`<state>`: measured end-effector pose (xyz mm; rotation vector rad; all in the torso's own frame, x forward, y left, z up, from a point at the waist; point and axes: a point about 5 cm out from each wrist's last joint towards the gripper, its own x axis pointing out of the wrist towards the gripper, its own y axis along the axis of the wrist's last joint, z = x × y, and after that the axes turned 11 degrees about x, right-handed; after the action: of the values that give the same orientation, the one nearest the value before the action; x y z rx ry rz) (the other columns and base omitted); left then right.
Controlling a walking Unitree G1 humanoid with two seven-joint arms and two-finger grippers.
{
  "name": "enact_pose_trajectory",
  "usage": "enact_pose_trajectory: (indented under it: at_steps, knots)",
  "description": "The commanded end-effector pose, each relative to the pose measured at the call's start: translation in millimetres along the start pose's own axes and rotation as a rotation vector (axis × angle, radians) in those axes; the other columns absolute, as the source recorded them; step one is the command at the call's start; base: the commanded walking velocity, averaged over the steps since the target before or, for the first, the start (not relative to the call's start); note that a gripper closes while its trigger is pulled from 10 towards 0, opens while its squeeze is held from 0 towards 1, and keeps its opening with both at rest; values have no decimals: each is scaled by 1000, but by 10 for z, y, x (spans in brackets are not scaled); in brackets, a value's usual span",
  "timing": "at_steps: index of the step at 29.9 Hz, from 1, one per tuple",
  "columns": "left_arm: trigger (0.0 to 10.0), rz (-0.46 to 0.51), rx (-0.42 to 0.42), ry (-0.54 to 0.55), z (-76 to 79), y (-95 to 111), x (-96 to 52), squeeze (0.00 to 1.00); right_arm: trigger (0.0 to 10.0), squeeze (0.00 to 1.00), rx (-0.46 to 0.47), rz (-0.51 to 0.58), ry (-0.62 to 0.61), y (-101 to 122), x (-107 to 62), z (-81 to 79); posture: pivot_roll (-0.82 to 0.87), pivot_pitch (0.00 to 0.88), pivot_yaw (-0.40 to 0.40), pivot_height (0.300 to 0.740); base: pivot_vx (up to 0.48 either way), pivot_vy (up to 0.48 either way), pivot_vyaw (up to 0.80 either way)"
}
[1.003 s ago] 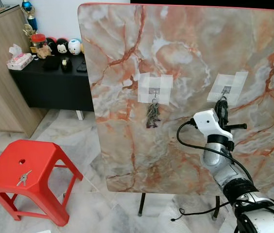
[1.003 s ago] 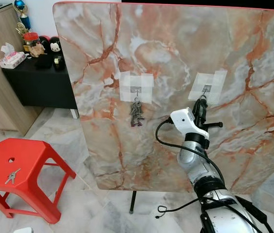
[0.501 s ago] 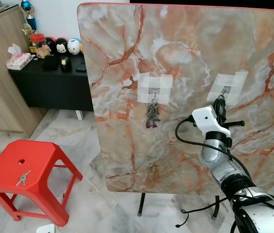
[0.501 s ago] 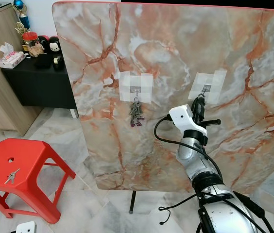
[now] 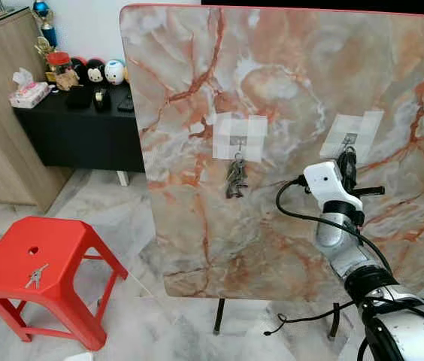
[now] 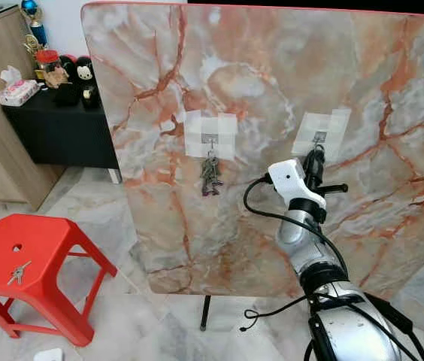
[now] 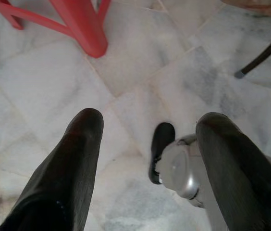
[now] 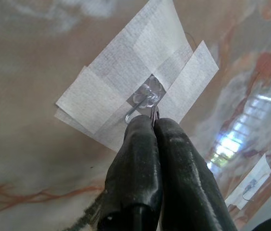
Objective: Hang keys on a hook
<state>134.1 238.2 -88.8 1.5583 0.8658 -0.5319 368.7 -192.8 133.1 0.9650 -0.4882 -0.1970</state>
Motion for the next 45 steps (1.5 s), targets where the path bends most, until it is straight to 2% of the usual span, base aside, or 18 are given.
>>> enact_pose_trajectory:
  at_steps: [1,6,13,17,19,20,23,28,33,35,38,39,40,41,45]
  knots:
    - [10000,-9,21,-2,35,-3,3,0,10000,0,13,-13,-18,23,63,46,171,0,-42,740,0,0,0]
    - [10000,-11,25,-8,82,4,7,0,10000,0,19,-18,2,45,72,20,171,0,-45,740,0,0,0]
    - [10000,-11,22,-1,50,-1,5,0,10000,0,17,-28,14,45,80,13,173,0,-48,740,0,0,0]
    - [10000,-5,14,22,-154,-28,-17,0,10000,0,24,-30,17,59,98,17,173,0,-48,740,0,0,0]
    - [10000,-4,14,24,-175,-32,-21,0,10000,0,25,-30,19,61,99,17,173,0,-48,740,0,0,0]
    - [10000,-1,9,34,-282,-52,-40,0,10000,0,24,-29,22,69,108,16,173,0,-50,740,0,0,0]
    - [10000,2,5,47,-414,-79,-70,0,10000,0,27,-26,27,90,122,12,174,0,-51,740,0,0,0]
    - [10000,5,3,48,-441,-88,-80,0,10000,0,27,-34,52,107,127,-16,176,0,-52,740,0,0,0]
    - [10000,11,7,40,-361,-79,-68,0,10000,0,26,-38,46,108,128,-18,177,0,-55,740,0,0,0]
    - [10000,22,12,25,-194,-6,-21,0,10000,0,30,-46,47,111,132,-23,179,0,-56,740,0,0,0]
    - [10000,28,14,16,-88,54,10,0,10000,0,31,-50,53,115,133,-31,179,0,-56,740,0,0,0]
    - [10000,36,17,6,31,121,39,0,10000,0,30,-53,58,119,134,-37,180,0,-56,740,0,0,0]
    - [10000,36,17,6,31,121,39,0,10000,0,30,-53,58,119,134,-37,180,0,-56,740,0,0,0]
    - [10000,41,20,-1,117,166,56,0,10000,0,31,-55,62,123,136,-43,179,0,-56,740,0,0,0]
    - [10000,46,26,-11,254,221,71,0,10000,0,35,-57,70,132,133,-58,177,0,-57,740,0,0,0]
